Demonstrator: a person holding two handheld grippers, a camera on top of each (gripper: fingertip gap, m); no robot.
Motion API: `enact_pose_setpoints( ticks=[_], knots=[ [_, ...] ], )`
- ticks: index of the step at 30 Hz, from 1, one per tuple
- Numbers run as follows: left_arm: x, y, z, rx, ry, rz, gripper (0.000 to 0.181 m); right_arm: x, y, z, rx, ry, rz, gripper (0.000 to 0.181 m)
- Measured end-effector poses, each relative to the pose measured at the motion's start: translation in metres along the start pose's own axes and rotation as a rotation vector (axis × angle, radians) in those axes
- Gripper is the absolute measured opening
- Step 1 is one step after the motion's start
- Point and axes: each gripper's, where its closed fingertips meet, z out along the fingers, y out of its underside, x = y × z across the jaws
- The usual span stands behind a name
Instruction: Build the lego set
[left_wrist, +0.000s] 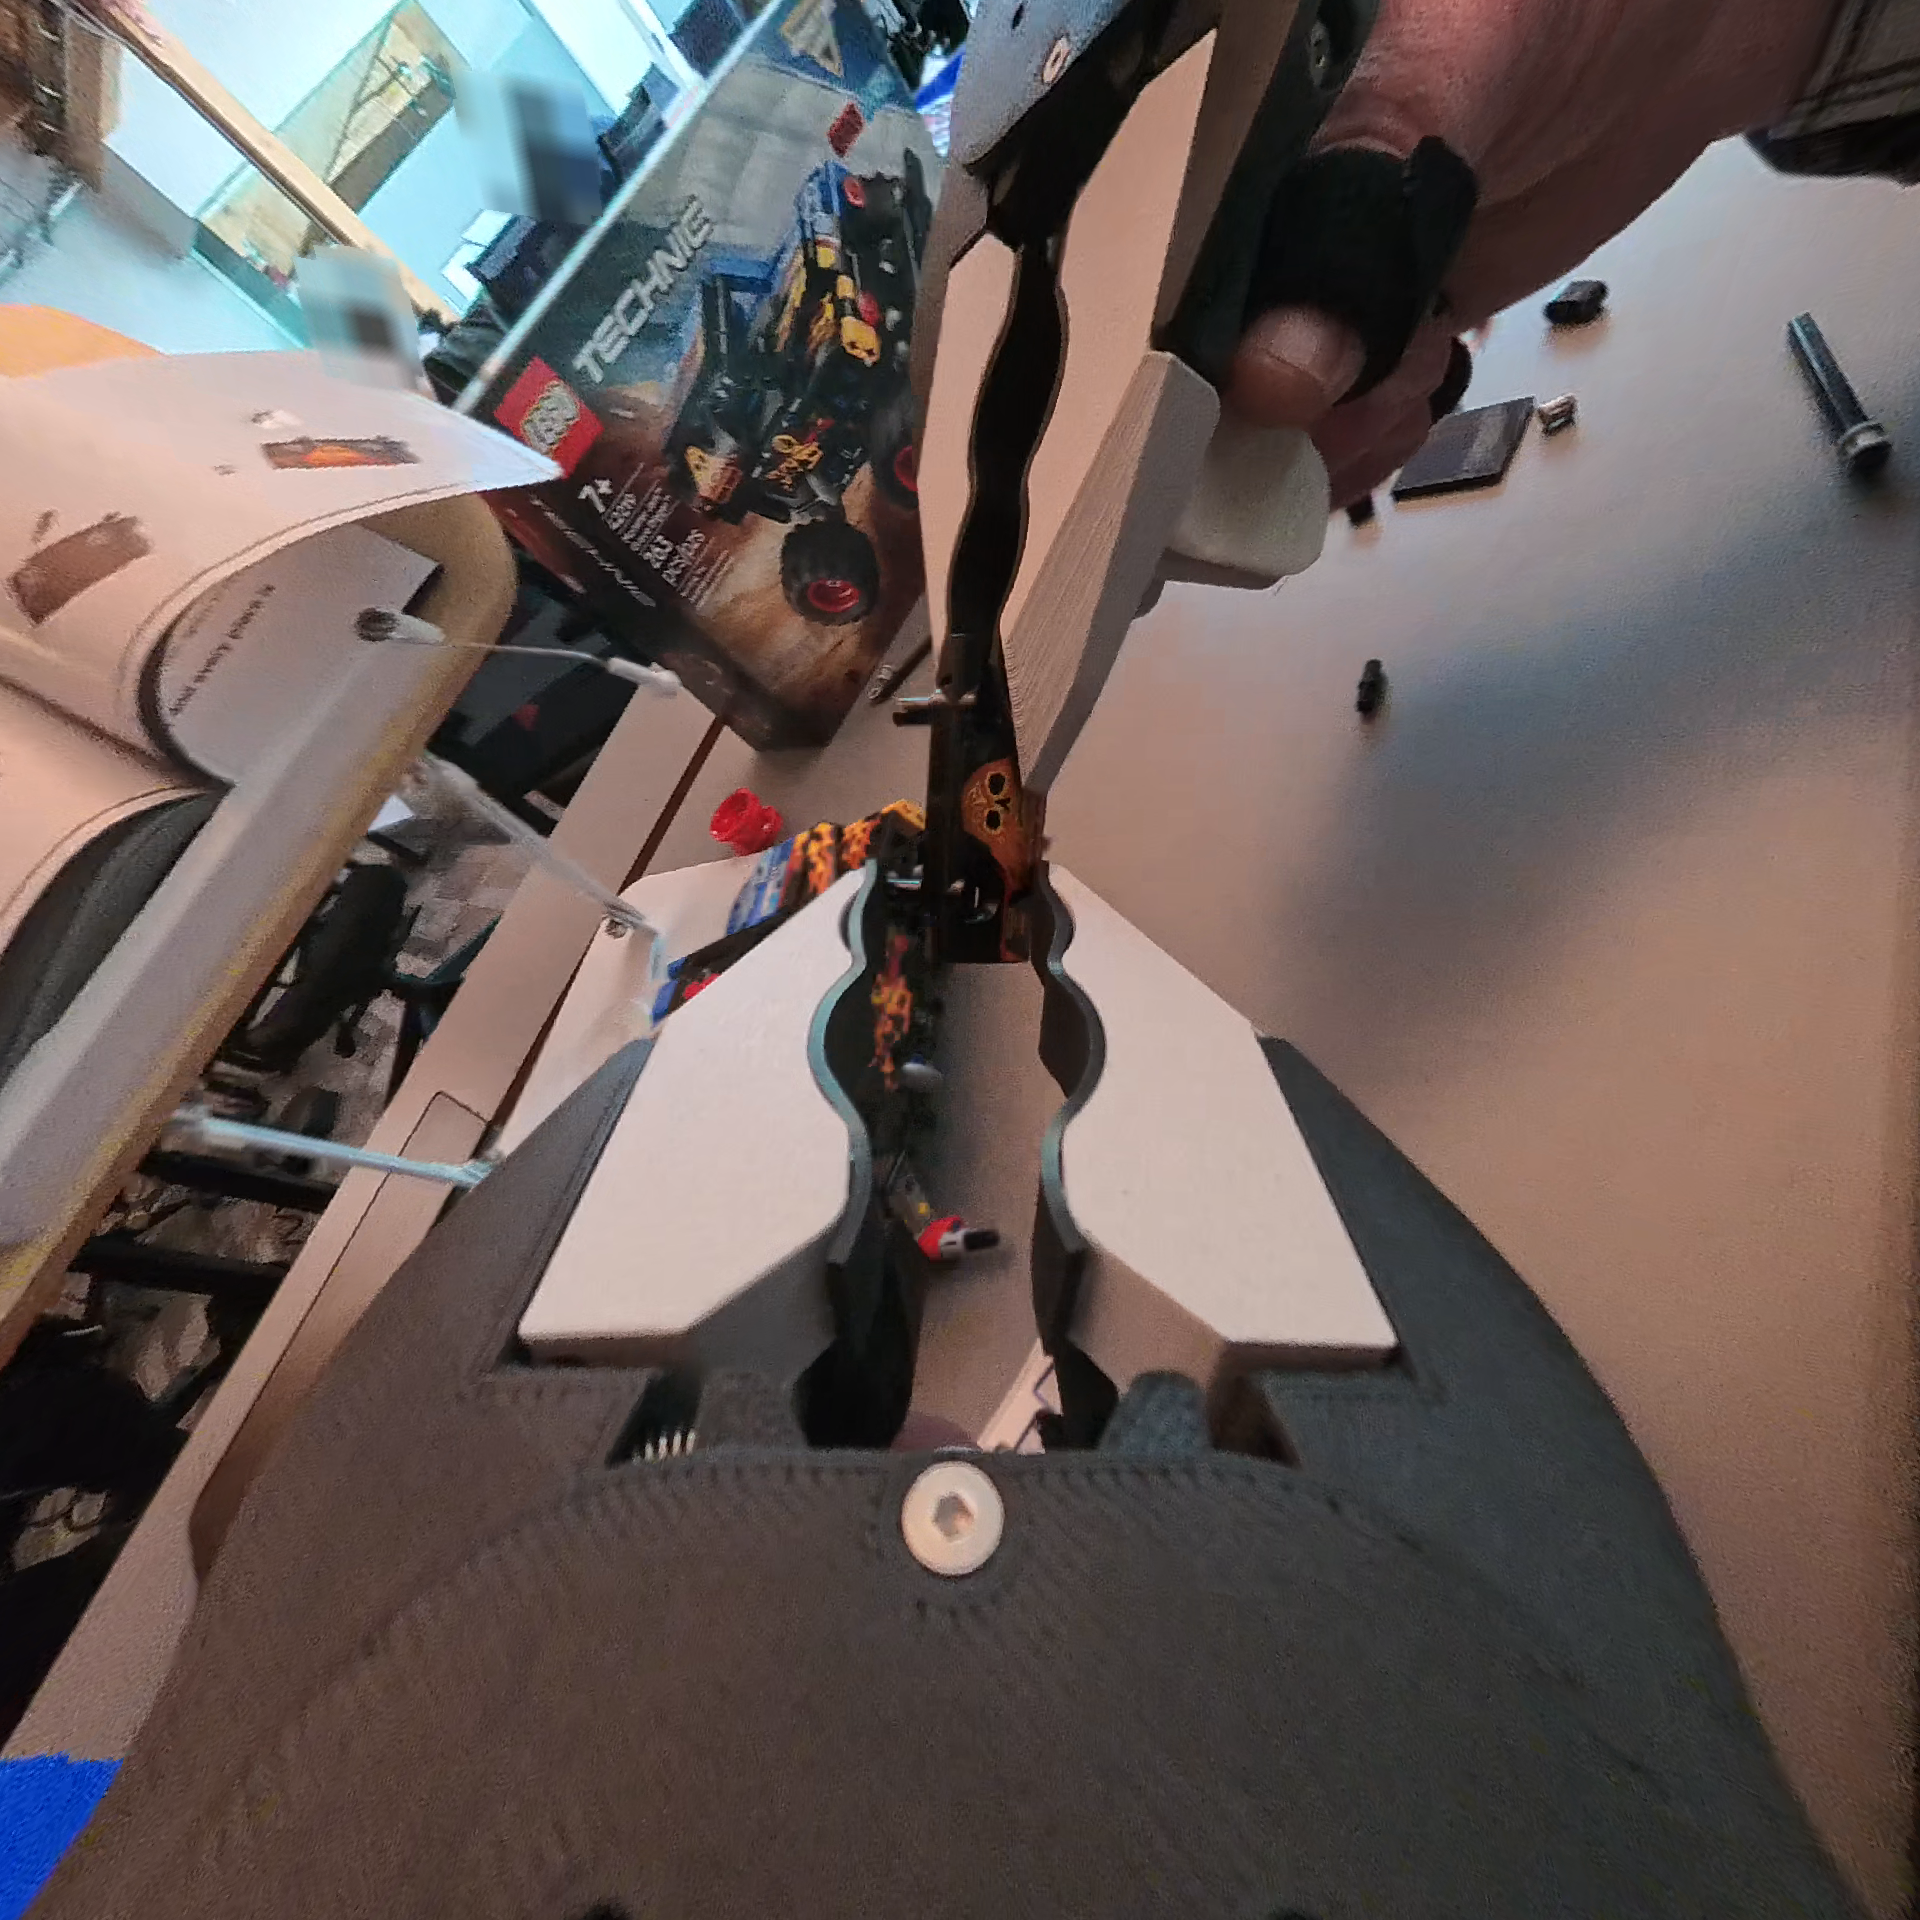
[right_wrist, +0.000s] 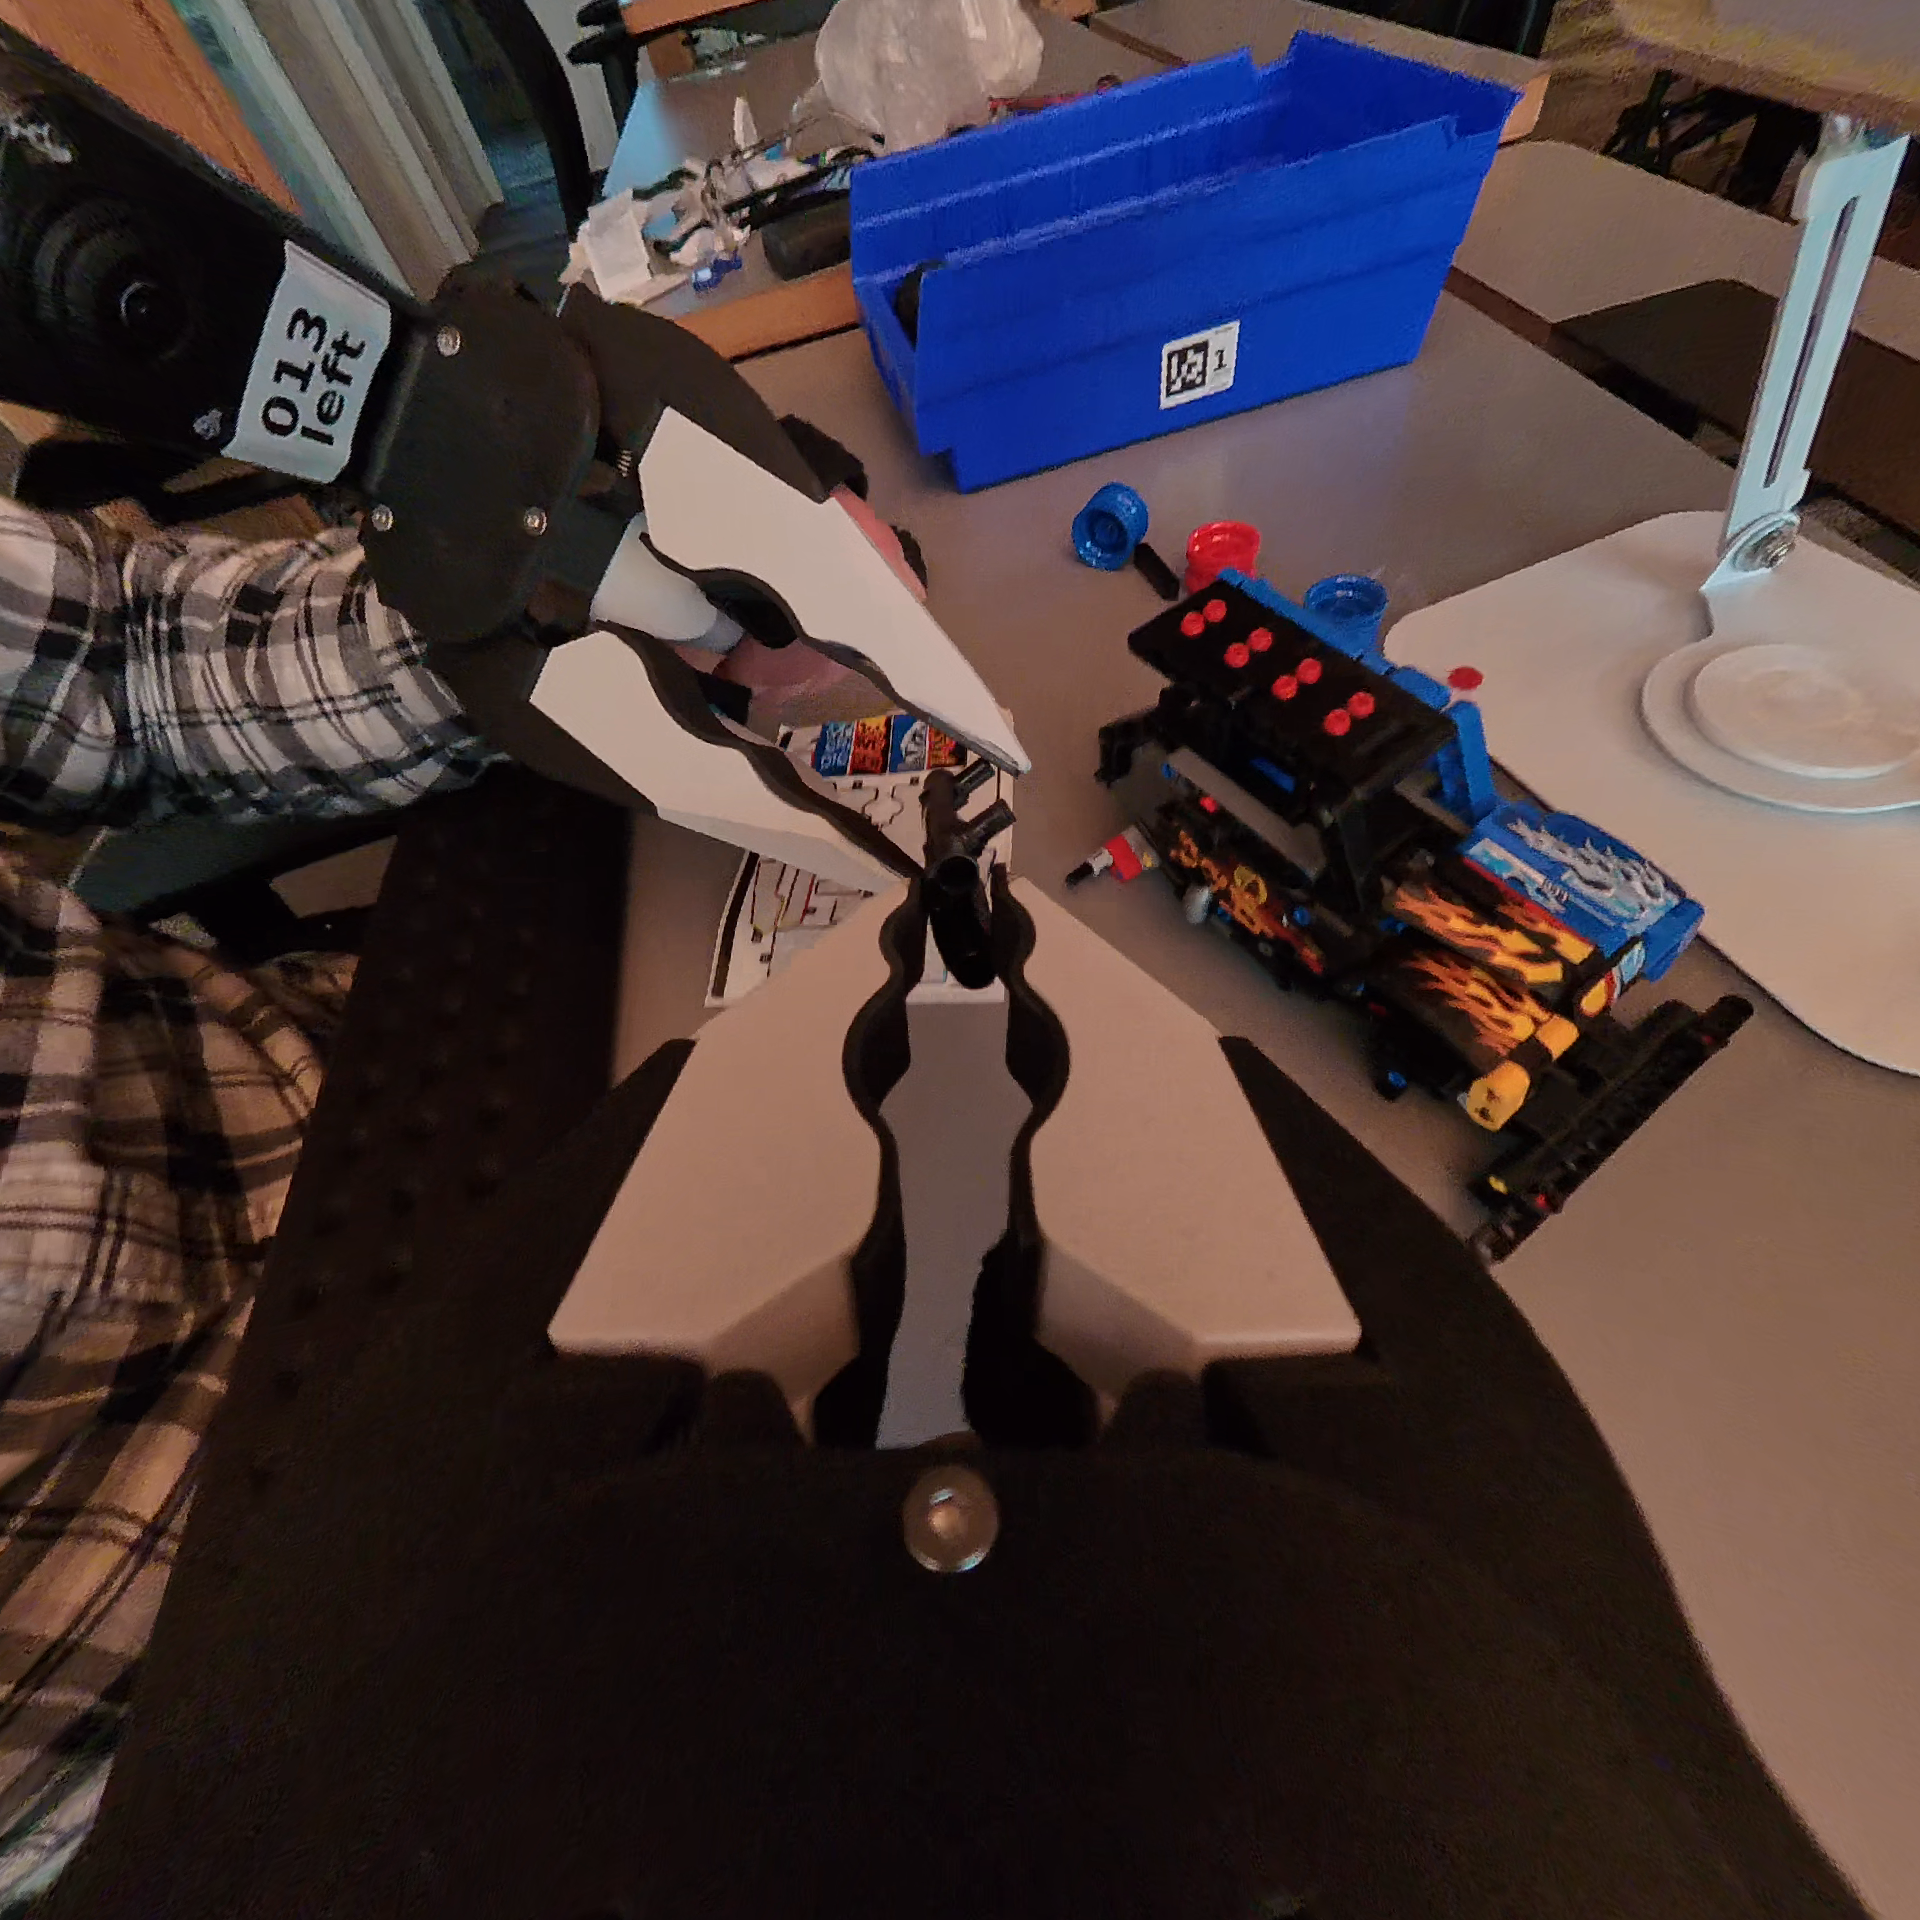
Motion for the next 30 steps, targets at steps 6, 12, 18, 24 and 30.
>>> enact_pose_setpoints(
  ticks=[6, 12, 18, 24, 30],
  knots=[
    [-0.023, 0.013, -0.015, -0.044, -0.075, 0.053, 0.026, 0.004, -0.021, 0.011, 0.032, -0.004, 0.018, 0.008],
    [-0.037, 0.022, -0.021, -0.054, -0.113, 0.061, 0.027, 0.006, -0.032, 0.025, -0.01, 0.004, -0.012, 0.007],
    [-0.042, 0.024, -0.022, -0.018, -0.127, 0.02, 0.028, 0.011, -0.036, 0.028, 0.055, -0.018, -0.006, 0.005],
    [-0.04, 0.027, -0.02, 0.001, -0.106, -0.023, 0.035, 0.02, -0.027, 0.023, 0.114, -0.039, 0.048, 0.005],
    [-0.062, 0.017, -0.032, 0.043, -0.15, -0.081, 0.044, 0.028, 0.016, 0.018, -0.051, -0.084, 0.178, 0.005]
  ],
)
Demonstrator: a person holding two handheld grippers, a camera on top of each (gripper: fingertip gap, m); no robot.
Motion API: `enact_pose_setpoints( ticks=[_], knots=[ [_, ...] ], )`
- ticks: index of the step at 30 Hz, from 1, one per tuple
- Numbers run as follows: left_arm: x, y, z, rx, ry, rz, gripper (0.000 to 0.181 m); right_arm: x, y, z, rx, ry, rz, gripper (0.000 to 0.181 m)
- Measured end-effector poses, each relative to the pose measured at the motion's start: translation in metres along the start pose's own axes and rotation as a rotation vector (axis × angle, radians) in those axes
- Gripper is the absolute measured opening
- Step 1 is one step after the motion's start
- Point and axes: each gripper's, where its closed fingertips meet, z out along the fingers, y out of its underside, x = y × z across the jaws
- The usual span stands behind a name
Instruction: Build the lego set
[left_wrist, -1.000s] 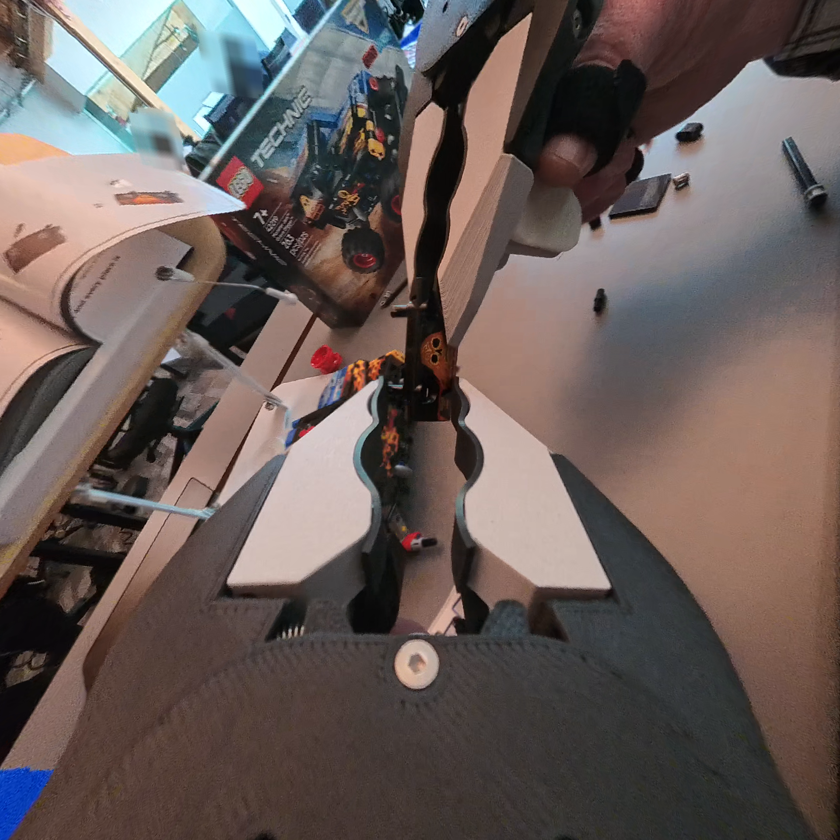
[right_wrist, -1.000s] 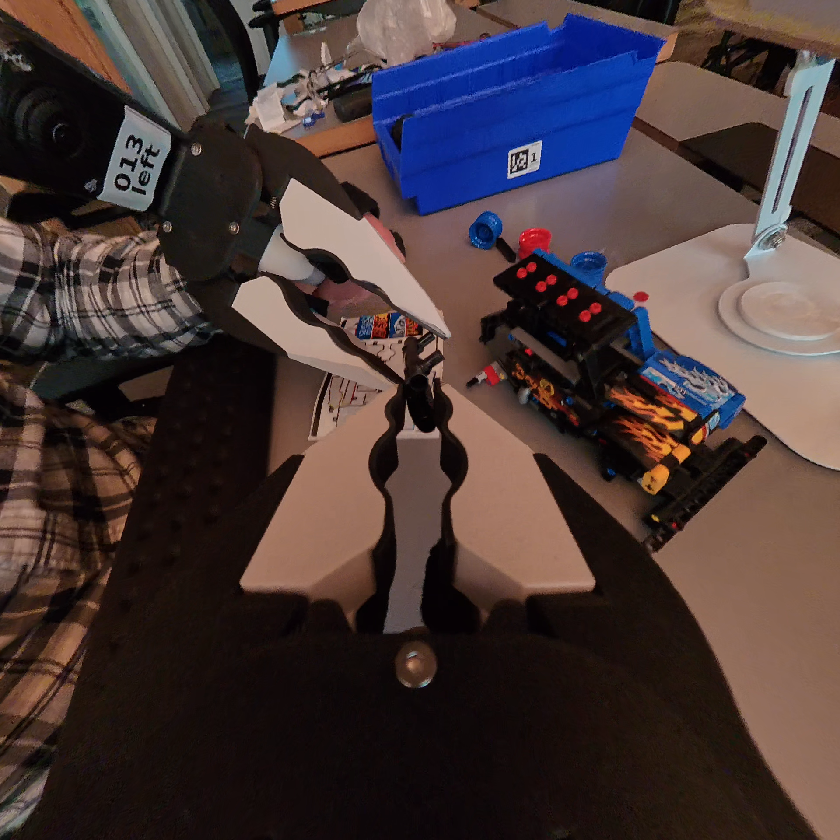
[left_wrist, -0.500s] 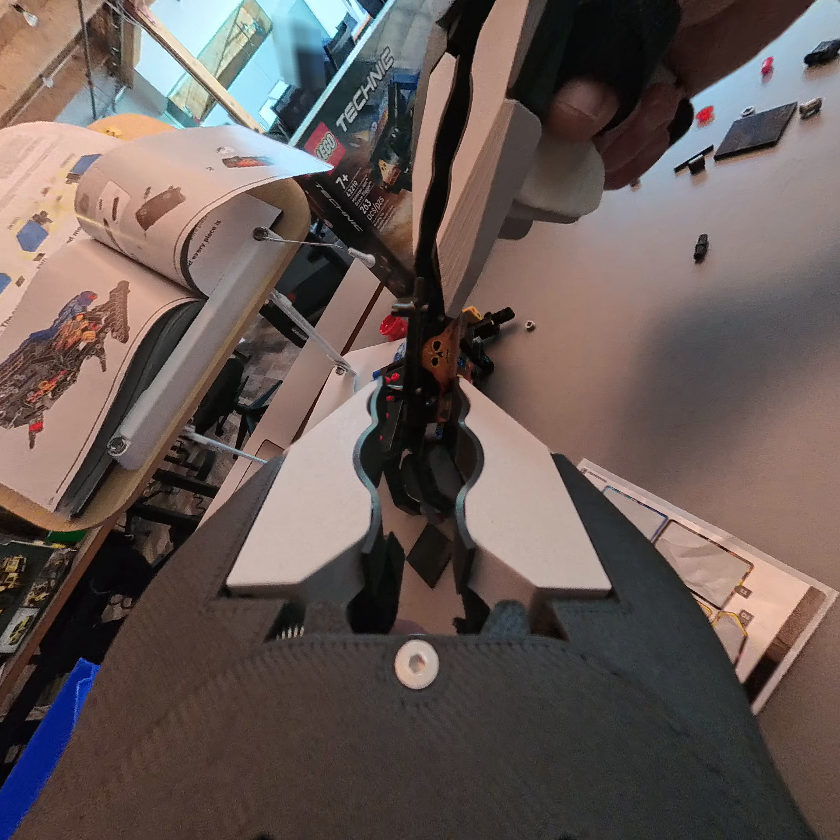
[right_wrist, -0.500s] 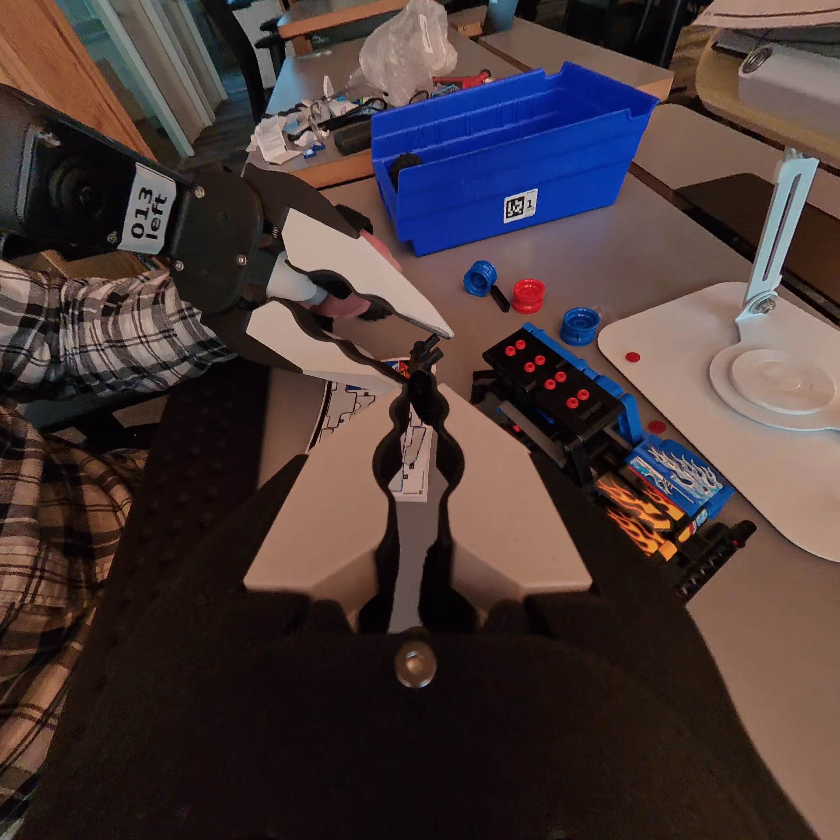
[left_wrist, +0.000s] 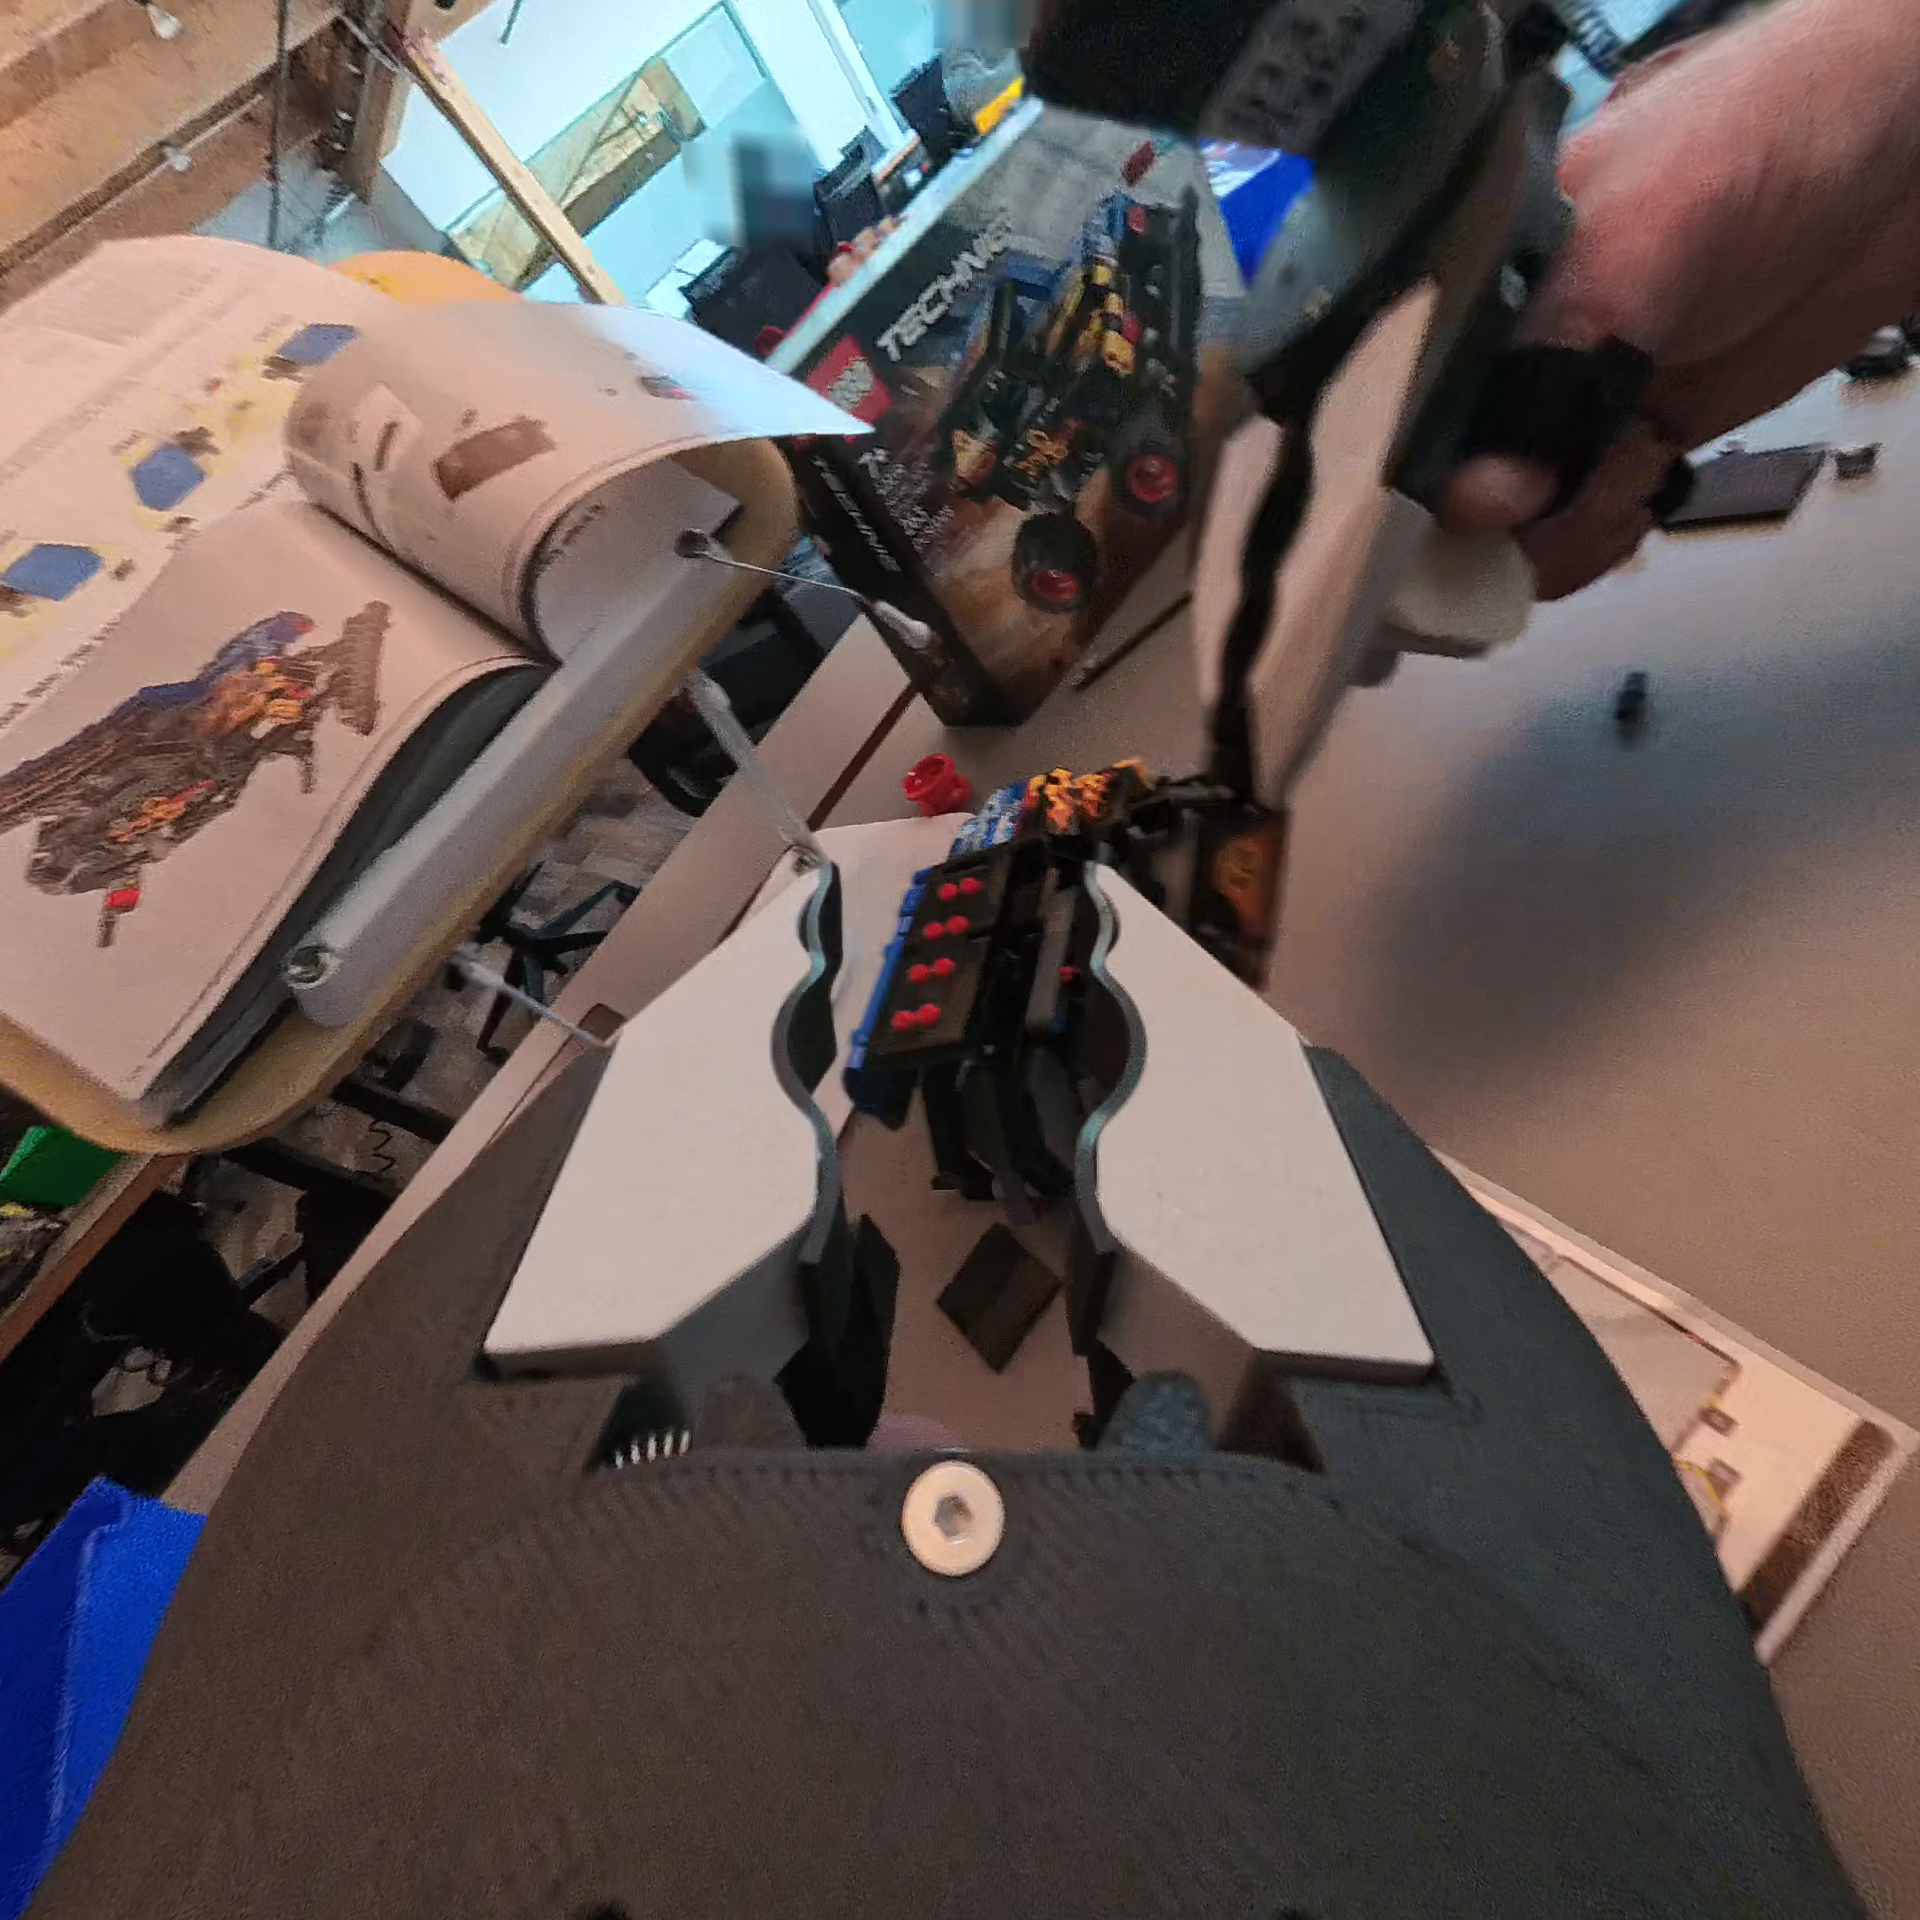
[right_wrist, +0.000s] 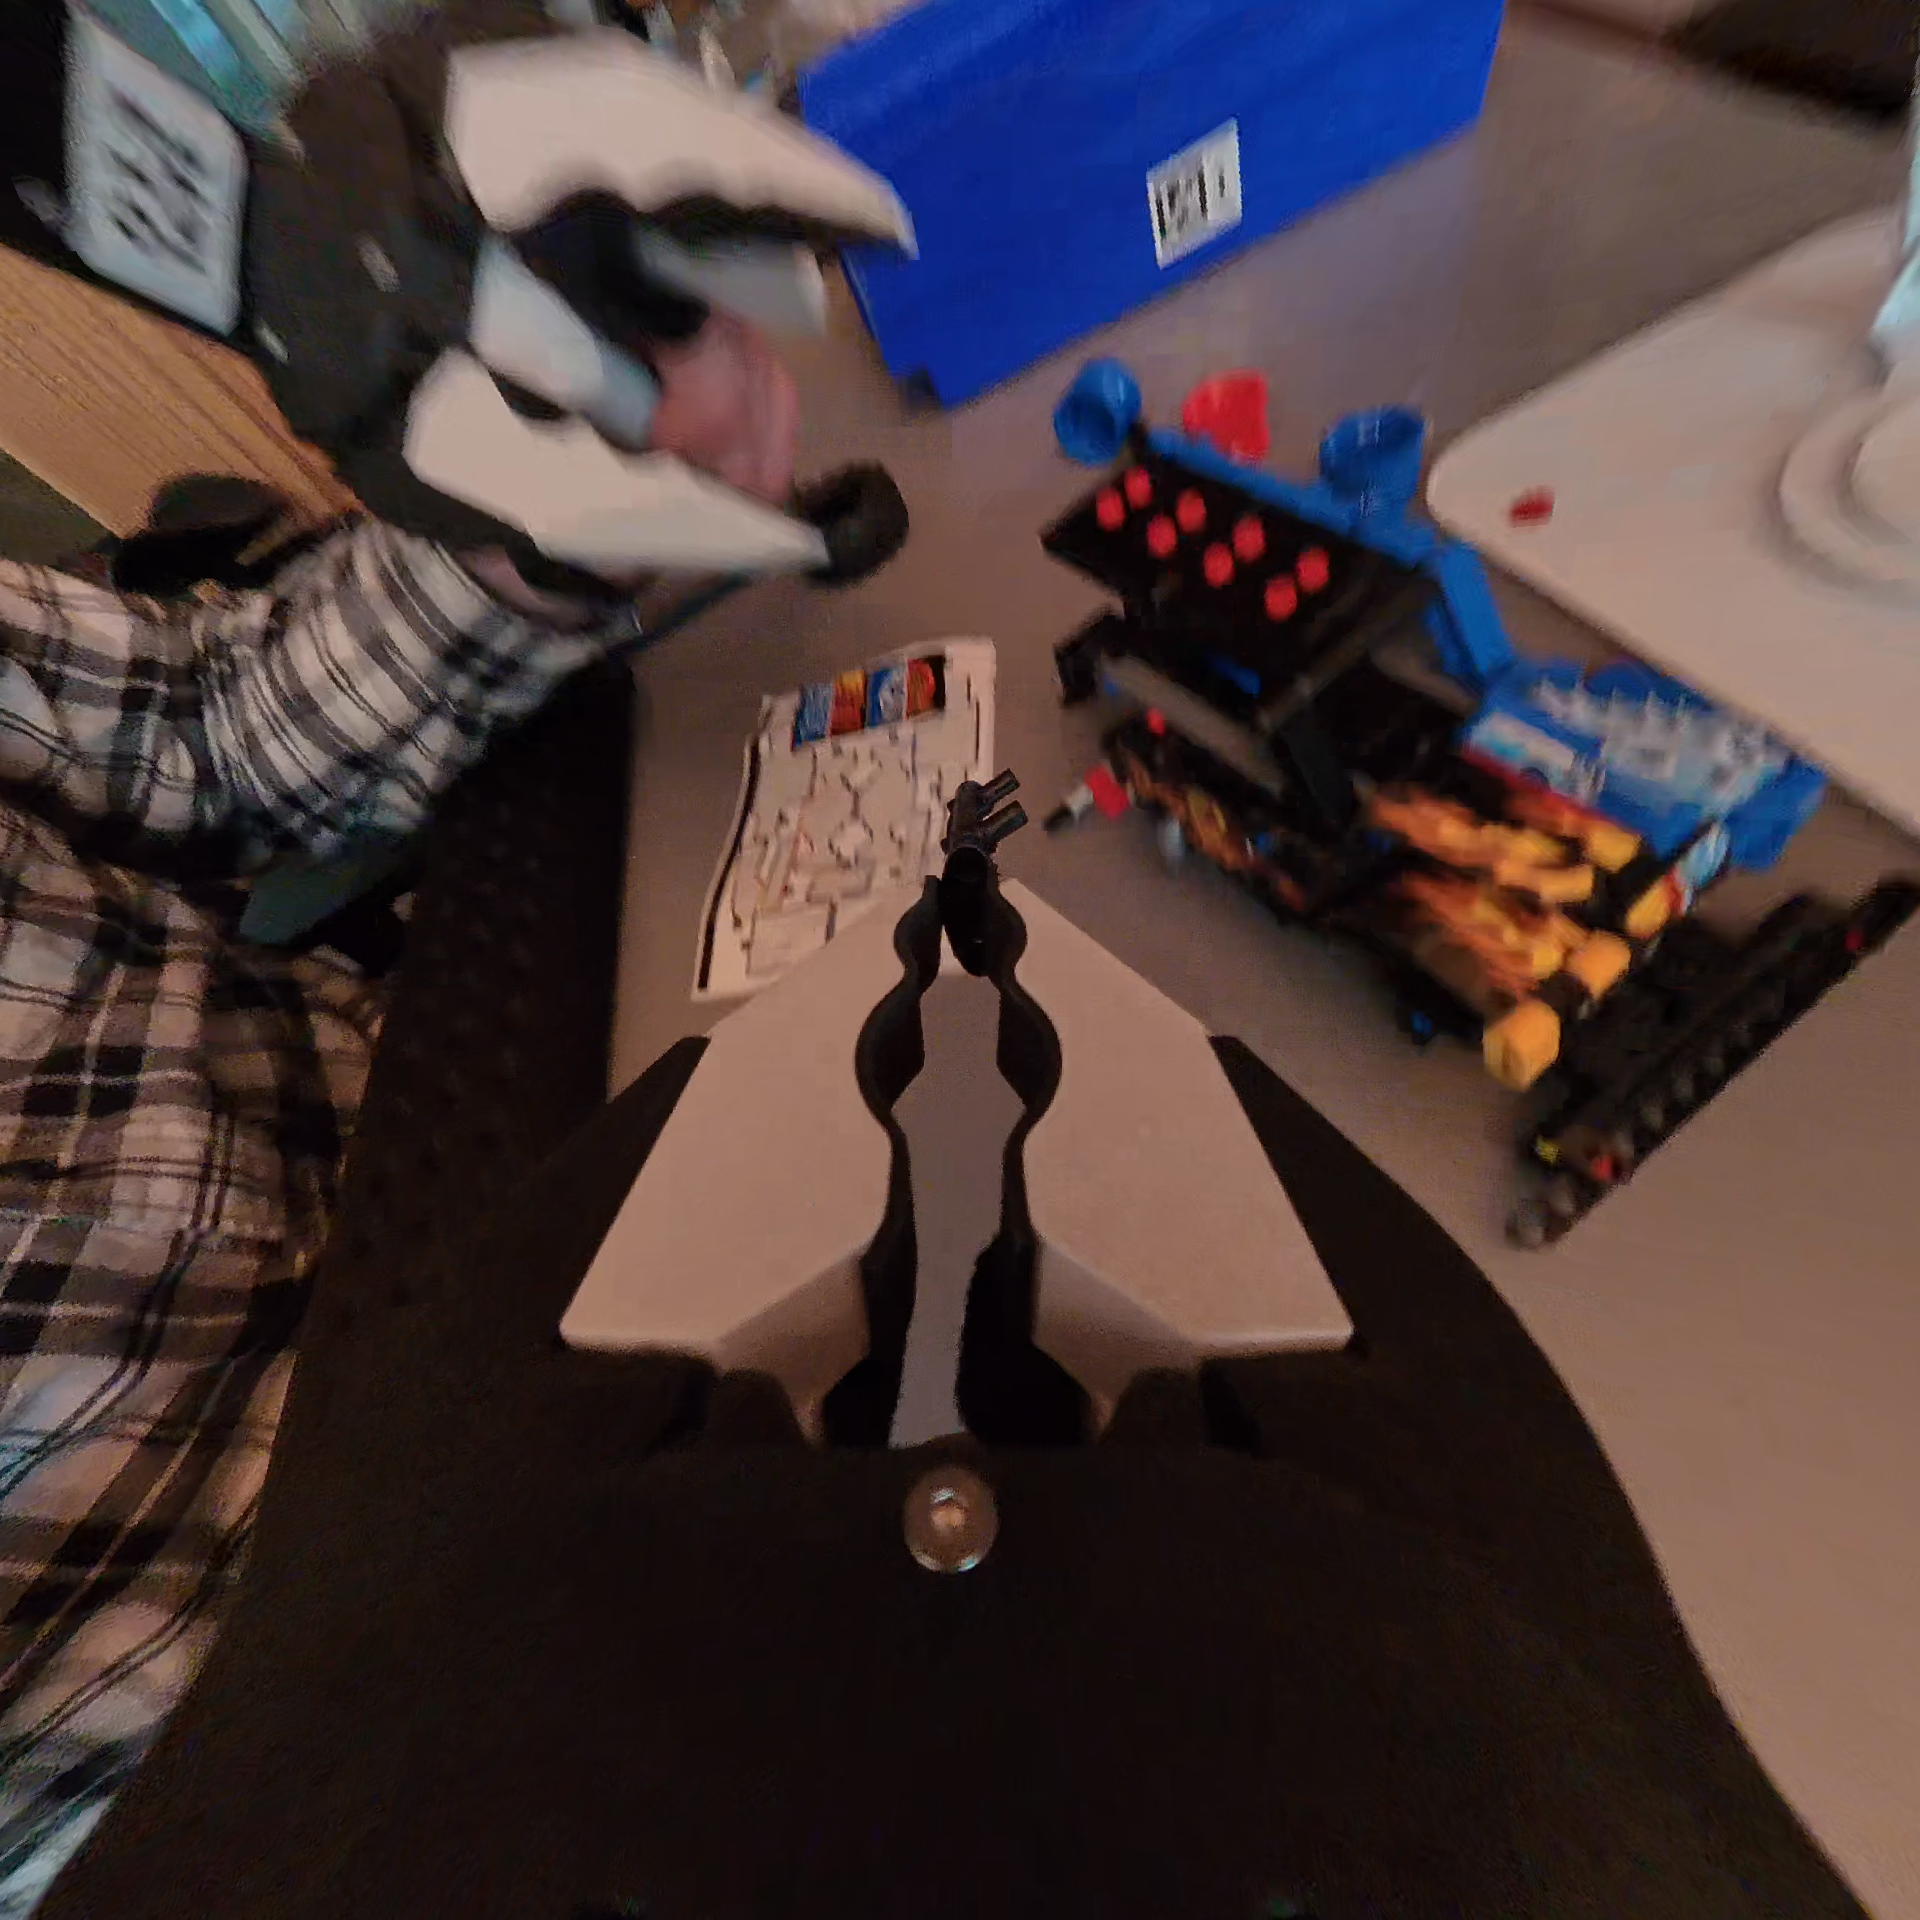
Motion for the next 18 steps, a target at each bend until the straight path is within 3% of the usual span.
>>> enact_pose_setpoints(
  ticks=[5, 11, 15, 18],
  knots=[
    [-0.04, -0.024, 0.015, -0.045, -0.07, 0.059, 0.05, 0.008, 0.042, 0.004, -0.161, -0.031, 0.089, 0.005],
    [-0.09, -0.074, 0.095, -0.09, -0.11, 0.391, 0.05, 0.009, 0.052, 0.007, -0.182, -0.058, 0.096, 0.005],
    [-0.11, -0.069, 0.151, -0.204, -0.105, 0.56, 0.045, 0.014, 0.052, 0.005, -0.17, -0.045, 0.086, 0.005],
    [-0.114, -0.057, 0.167, -0.25, -0.054, 0.515, 0.035, 0.016, 0.053, 0.005, -0.169, -0.044, 0.09, 0.005]
  ],
)
